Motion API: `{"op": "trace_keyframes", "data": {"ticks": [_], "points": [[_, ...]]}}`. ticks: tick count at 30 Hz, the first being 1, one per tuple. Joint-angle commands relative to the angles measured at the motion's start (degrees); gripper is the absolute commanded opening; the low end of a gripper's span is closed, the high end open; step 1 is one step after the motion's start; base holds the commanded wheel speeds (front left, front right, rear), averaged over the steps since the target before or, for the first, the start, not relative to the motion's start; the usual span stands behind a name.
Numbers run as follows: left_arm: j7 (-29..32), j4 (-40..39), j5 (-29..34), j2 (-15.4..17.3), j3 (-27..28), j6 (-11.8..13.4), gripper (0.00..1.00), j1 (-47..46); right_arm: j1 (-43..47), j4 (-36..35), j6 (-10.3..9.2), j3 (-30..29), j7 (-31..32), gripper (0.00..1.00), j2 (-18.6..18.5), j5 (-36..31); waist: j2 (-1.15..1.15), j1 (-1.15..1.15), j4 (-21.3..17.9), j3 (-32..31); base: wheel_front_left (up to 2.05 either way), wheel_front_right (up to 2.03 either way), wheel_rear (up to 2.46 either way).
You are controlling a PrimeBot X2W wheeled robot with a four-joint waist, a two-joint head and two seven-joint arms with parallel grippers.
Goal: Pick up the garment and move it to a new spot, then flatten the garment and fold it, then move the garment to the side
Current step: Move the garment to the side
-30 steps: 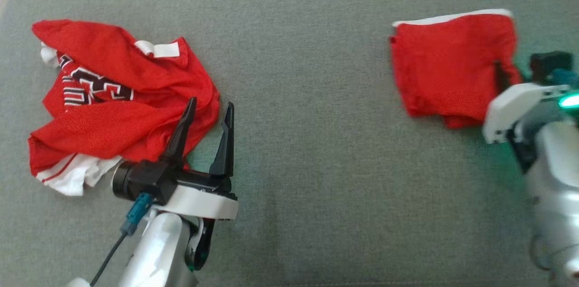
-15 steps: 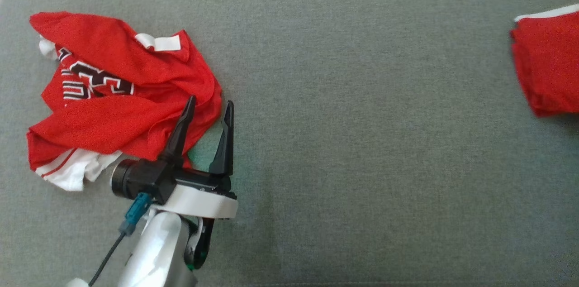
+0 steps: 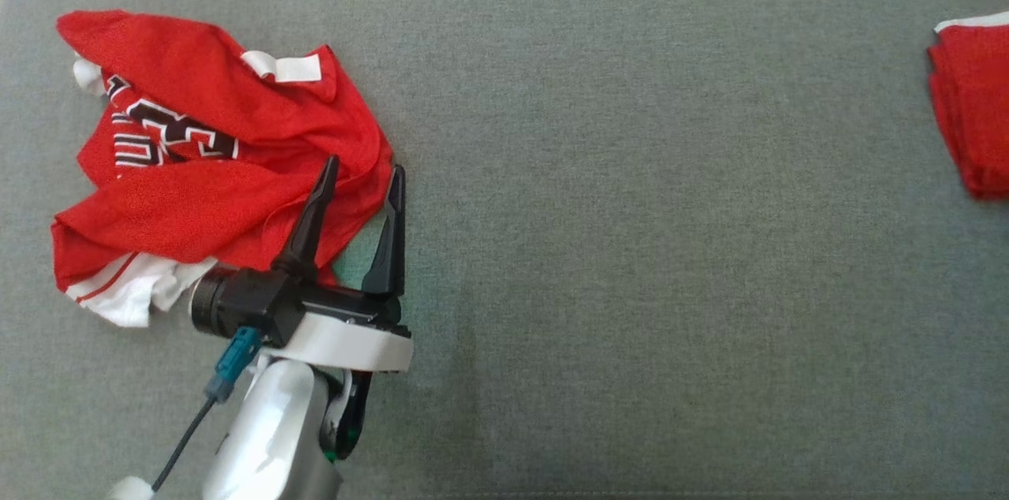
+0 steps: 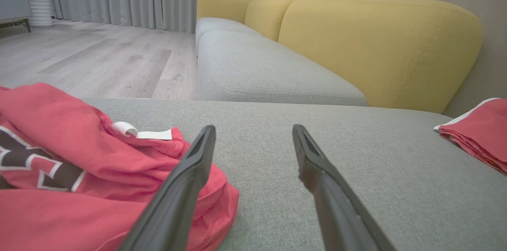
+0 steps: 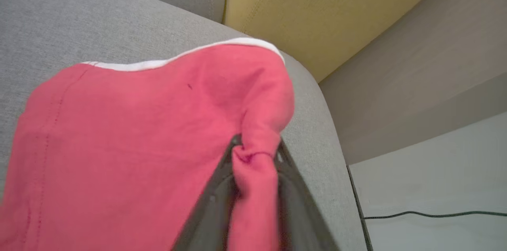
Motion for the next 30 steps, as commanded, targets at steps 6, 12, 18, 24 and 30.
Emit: {"op": "trace_keyframes", "data": {"ticks": [6, 12, 18, 24, 30], "points": [[-0.29, -1.30, -0.04, 0.34, 2.58, 0.00, 1.00, -0.81, -2.28, -3.42, -0.05, -0.35, -4.25, 1.00, 2.53, 0.46, 0.00, 0.00, -0.70, -1.98, 0.00, 0.00, 0.00], [-0.29, -1.40, -0.02, 0.34, 3.15, 0.15, 1.00, 0.50, -2.71, -8.18, -0.05, 1.61, -8.39, 1.00, 9.63, 2.14, 0.00, 0.00, -1.84, -5.61, 0.00, 0.00, 0.00], [-0.29, -1.78, 0.33, 0.34, 4.06, 0.21, 1.00, 2.45, 0.18, -14.83, -0.05, 4.66, -11.58, 1.00, 16.70, 6.30, 0.00, 0.00, -2.62, -9.70, 0.00, 0.00, 0.00], [-0.29, -1.85, 0.71, 0.34, 4.76, 0.08, 1.00, 4.72, 7.25, -21.65, -0.05, 5.12, -14.22, 1.00, 22.96, 11.17, 0.00, 0.00, -2.68, -13.14, 0.00, 0.00, 0.00], [-0.29, -2.14, 1.28, 0.34, 5.80, -0.08, 1.00, 7.95, 17.46, -27.10, -0.05, 4.21, -15.86, 1.00, 29.36, 12.09, 0.00, 0.00, -3.23, -15.46, 0.00, 0.00, 0.00]]}}
